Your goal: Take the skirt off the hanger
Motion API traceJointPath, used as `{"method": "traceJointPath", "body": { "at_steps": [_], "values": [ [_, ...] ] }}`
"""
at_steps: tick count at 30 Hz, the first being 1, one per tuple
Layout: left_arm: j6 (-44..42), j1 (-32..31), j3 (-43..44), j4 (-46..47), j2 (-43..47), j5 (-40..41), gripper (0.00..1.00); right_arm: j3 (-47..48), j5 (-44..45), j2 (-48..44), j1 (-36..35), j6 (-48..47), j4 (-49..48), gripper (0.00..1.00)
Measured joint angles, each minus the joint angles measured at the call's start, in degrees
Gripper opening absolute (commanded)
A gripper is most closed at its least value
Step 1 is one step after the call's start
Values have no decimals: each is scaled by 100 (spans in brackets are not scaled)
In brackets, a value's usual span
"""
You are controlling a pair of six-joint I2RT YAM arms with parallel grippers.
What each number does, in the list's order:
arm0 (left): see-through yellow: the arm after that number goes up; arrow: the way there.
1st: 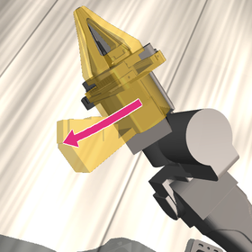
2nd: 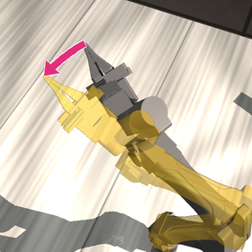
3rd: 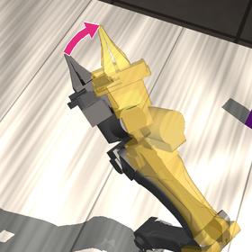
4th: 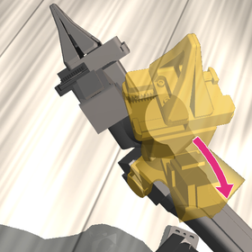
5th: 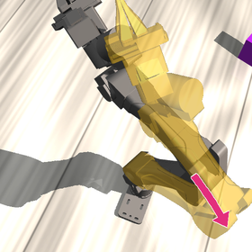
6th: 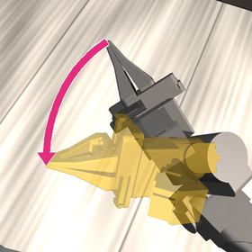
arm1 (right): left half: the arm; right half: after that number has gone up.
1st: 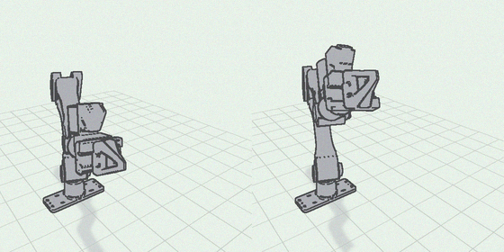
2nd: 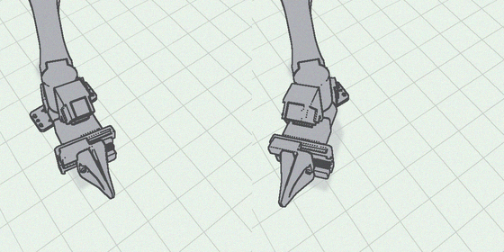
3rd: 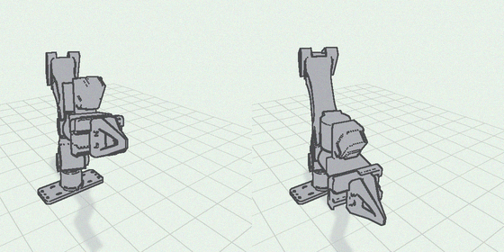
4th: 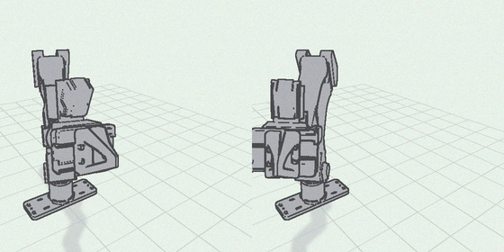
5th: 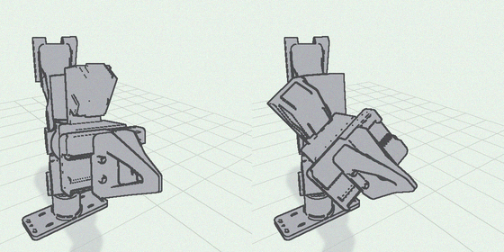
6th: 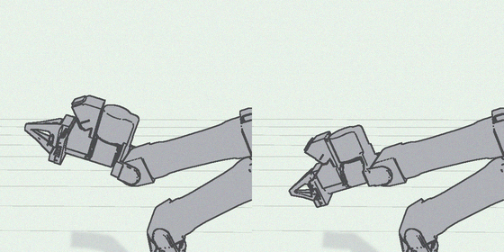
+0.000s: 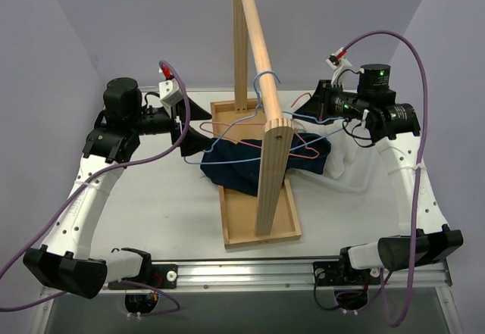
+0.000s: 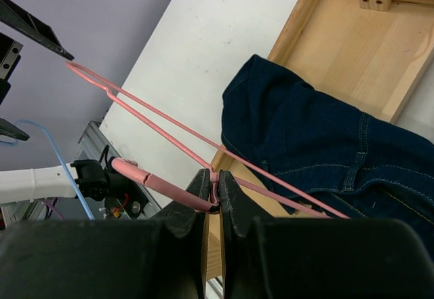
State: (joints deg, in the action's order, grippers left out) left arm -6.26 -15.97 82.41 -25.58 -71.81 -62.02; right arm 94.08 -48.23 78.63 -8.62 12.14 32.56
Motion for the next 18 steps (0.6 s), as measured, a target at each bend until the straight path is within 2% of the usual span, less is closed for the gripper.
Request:
{"method": "traceJointPath", "body": {
  "at_steps": [11, 18],
  "values": [
    [-247, 7, 146, -304, -142, 0, 95, -42, 37, -195, -177, -114, 76, 0],
    [-815, 4, 313, -984, -619, 262, 95, -68, -153, -310, -426, -168, 205, 0]
  ]
}}
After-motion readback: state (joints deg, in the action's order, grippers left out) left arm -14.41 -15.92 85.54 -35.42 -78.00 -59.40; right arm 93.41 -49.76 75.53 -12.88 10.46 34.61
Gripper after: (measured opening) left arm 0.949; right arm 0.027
